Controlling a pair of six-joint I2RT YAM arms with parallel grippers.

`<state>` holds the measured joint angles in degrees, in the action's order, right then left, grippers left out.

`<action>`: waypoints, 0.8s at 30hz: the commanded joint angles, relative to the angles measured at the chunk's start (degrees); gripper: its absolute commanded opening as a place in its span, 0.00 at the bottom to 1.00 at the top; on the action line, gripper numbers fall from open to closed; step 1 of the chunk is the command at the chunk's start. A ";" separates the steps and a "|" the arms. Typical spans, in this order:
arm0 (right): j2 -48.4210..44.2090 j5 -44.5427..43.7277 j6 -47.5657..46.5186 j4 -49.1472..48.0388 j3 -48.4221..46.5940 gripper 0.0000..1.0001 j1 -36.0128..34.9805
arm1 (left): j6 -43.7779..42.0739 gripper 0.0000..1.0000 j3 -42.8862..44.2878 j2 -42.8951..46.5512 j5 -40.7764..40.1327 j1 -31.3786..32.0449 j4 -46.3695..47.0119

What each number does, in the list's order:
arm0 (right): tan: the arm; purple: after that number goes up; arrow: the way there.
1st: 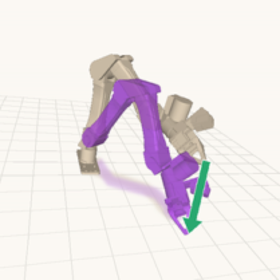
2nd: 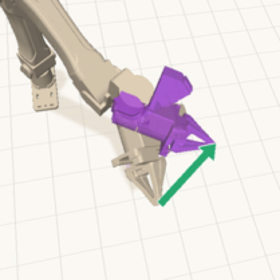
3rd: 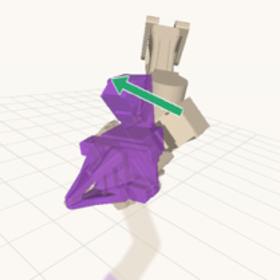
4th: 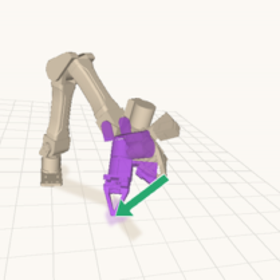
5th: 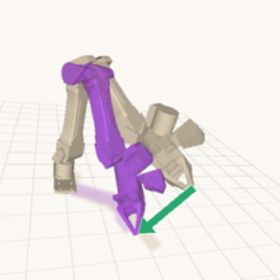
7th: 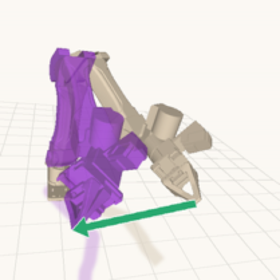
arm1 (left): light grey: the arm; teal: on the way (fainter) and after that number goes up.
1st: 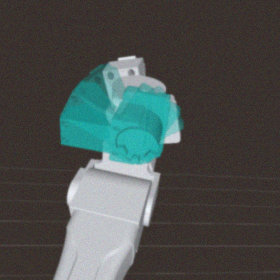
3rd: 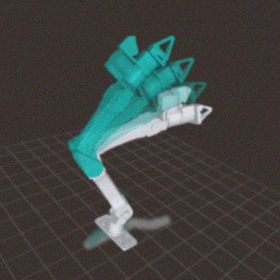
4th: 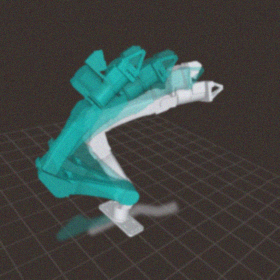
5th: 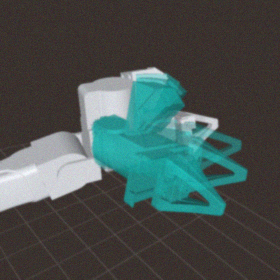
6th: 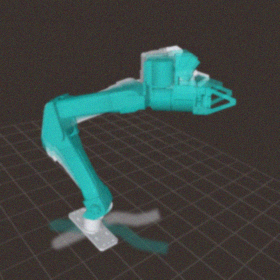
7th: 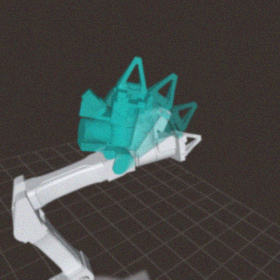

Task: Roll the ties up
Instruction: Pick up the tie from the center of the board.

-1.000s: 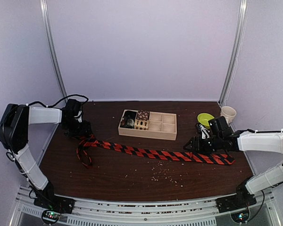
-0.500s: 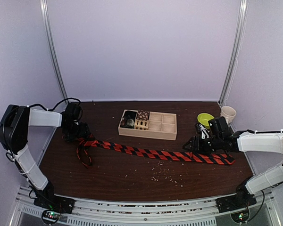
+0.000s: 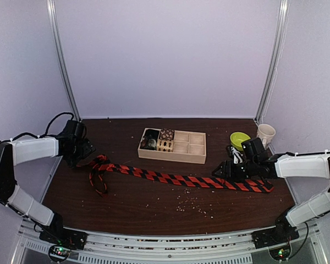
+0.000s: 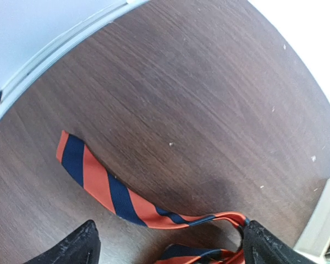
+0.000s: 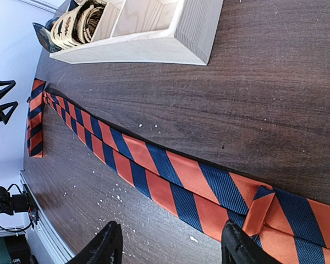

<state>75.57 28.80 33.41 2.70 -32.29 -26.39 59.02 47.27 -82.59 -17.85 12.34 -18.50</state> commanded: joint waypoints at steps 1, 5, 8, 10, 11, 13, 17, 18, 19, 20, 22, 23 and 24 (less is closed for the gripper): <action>0.88 0.82 0.11 -1.20 -0.46 0.61 -0.46 | 9.02 0.91 -1.43 1.26 0.36 0.26 0.98; 0.81 0.75 0.03 -0.75 -1.01 0.61 -0.50 | 14.36 0.82 -2.66 -0.12 1.70 0.40 2.65; 0.51 0.52 -0.14 -0.29 -0.98 0.61 -0.47 | 15.76 0.81 -1.91 -2.66 2.16 0.41 2.18; 0.46 0.39 -0.25 -0.10 -0.89 0.62 -0.50 | 16.61 0.81 -1.87 -4.08 3.12 0.39 2.74; 0.41 0.33 -0.27 -0.03 -0.80 0.61 -0.49 | 17.17 0.81 -1.97 -4.84 3.47 0.38 3.18; 0.45 0.30 -0.19 0.00 -0.70 0.61 -0.50 | 18.13 0.81 -2.04 -6.38 4.09 0.32 4.14; 0.12 -0.04 -0.28 0.42 -0.63 0.61 -0.49 | 18.73 0.80 -1.35 -9.10 4.16 0.31 5.50; 0.07 -0.13 -0.23 0.65 -0.58 0.61 -0.48 | 18.32 0.79 -0.69 -9.77 4.10 0.32 5.41; -0.02 -0.19 -0.35 0.74 -0.70 0.61 -0.46 | 18.09 0.78 -0.04 -10.51 4.09 0.27 5.14; -0.05 -0.23 -0.30 0.87 -0.69 0.61 -0.47 | 17.78 0.76 0.61 -11.22 3.90 0.27 4.81; -0.07 -0.29 -0.21 0.86 -0.78 0.62 -0.49 | 16.86 0.69 1.69 -13.34 3.43 0.12 4.88; -0.15 -0.29 -0.27 1.01 -0.84 0.61 -0.42 | 16.23 0.65 2.26 -14.28 3.71 -0.14 5.10; -0.27 -0.27 -0.27 1.16 -0.90 0.61 -0.46 | 15.57 0.58 2.78 -15.48 4.43 -0.52 5.31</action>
<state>76.14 28.84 33.36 3.27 -32.32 -26.39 76.09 47.53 -94.24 -14.35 12.47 -15.20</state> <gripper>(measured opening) 0.616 0.664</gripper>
